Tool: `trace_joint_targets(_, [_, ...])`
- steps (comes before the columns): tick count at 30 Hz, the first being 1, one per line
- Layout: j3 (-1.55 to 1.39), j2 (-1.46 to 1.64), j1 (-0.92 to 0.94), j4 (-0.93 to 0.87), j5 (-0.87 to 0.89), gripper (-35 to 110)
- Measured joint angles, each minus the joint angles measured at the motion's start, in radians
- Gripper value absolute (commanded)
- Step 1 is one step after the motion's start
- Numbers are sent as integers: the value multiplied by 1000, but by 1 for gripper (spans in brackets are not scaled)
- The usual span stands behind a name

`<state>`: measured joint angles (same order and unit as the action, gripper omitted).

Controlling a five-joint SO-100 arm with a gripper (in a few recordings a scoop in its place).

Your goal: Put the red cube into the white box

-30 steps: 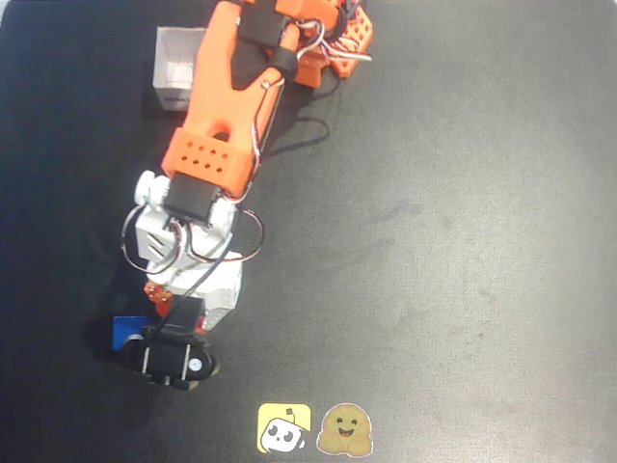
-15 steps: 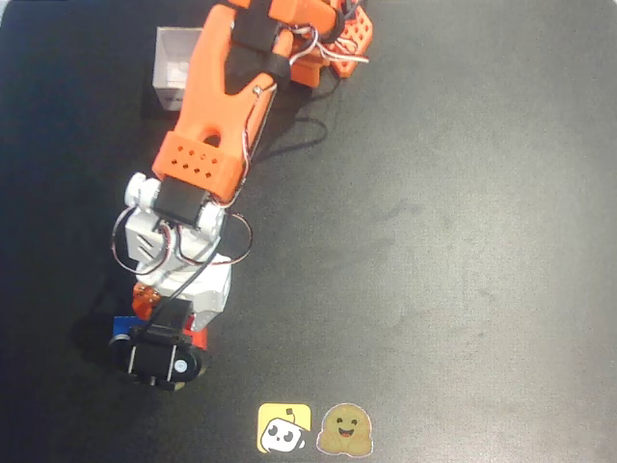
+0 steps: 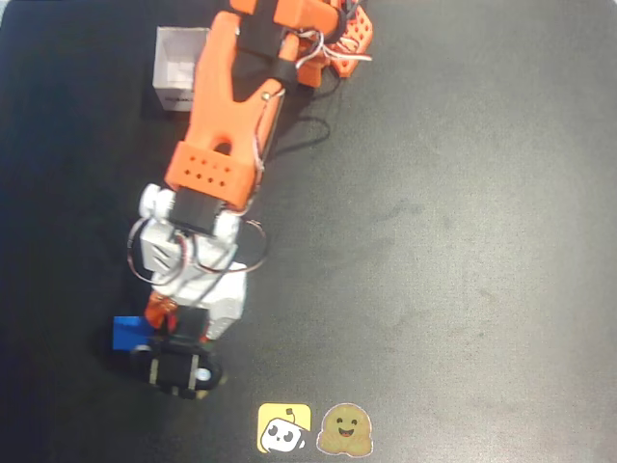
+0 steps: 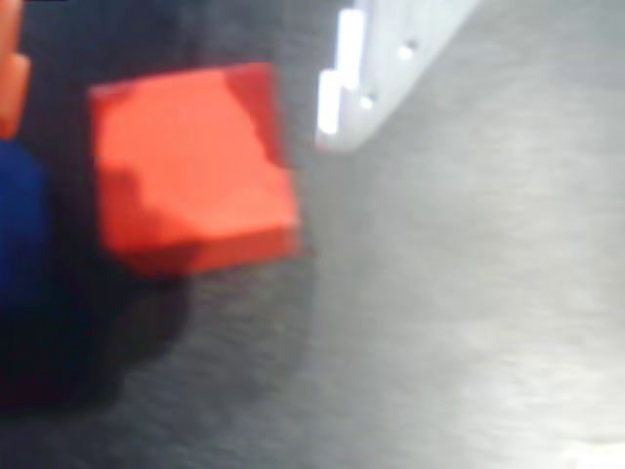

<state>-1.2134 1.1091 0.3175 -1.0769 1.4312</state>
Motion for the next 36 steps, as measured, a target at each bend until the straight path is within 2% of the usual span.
trace_joint_targets(16, [15, -9, -5, -5, -170, 24])
trace_joint_targets(36, [60, -84, -18, 0, -170, 24])
